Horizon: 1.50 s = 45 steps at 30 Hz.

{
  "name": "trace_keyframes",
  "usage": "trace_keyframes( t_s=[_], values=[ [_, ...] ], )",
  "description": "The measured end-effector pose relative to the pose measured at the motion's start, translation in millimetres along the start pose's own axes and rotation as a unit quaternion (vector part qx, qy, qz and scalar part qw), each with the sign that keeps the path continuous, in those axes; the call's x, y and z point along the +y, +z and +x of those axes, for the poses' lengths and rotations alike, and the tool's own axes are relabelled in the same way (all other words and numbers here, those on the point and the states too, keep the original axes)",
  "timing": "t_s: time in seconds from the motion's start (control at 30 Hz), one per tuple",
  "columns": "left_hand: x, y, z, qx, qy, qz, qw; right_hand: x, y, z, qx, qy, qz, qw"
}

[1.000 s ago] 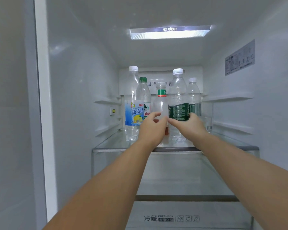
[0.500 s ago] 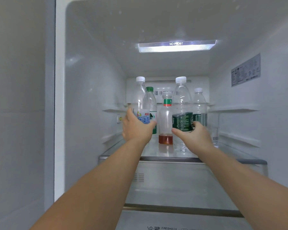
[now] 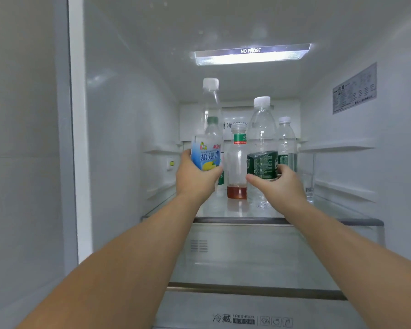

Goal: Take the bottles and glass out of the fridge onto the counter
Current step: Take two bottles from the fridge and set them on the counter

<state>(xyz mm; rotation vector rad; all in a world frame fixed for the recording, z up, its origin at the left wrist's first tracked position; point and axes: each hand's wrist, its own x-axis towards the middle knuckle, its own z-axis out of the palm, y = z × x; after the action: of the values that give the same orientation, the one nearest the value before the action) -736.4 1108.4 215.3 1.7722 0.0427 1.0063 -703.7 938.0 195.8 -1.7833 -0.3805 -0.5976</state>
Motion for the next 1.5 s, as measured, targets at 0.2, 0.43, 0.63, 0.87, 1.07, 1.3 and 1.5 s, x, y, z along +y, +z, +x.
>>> trace_keyframes(
  t_s=[0.2,0.43,0.63,0.87,1.07,1.3,1.5],
  values=[
    [22,-26,-28,-0.062,0.0,-0.041,0.997,-19,0,-24,0.075,-0.035,0.028,0.996],
    [33,-58,-82,-0.099,0.004,-0.103,0.99,-62,-16,-97,0.099,-0.019,0.019,0.995],
    [19,-95,-152,-0.186,0.01,-0.157,0.97,-74,-28,-205,0.145,0.042,-0.018,0.988],
    [-10,-138,-250,-0.299,-0.04,-0.225,0.926,-83,-38,-321,0.17,0.122,-0.069,0.976],
    [23,-138,-309,-0.387,-0.073,-0.269,0.879,-104,-91,-396,0.232,0.154,-0.11,0.954],
    [94,-121,-411,-0.514,-0.041,-0.306,0.8,-155,-183,-505,0.308,0.169,-0.159,0.923],
    [177,-123,-525,-0.607,-0.031,-0.321,0.726,-218,-271,-627,0.408,0.2,-0.217,0.864]
  ],
)
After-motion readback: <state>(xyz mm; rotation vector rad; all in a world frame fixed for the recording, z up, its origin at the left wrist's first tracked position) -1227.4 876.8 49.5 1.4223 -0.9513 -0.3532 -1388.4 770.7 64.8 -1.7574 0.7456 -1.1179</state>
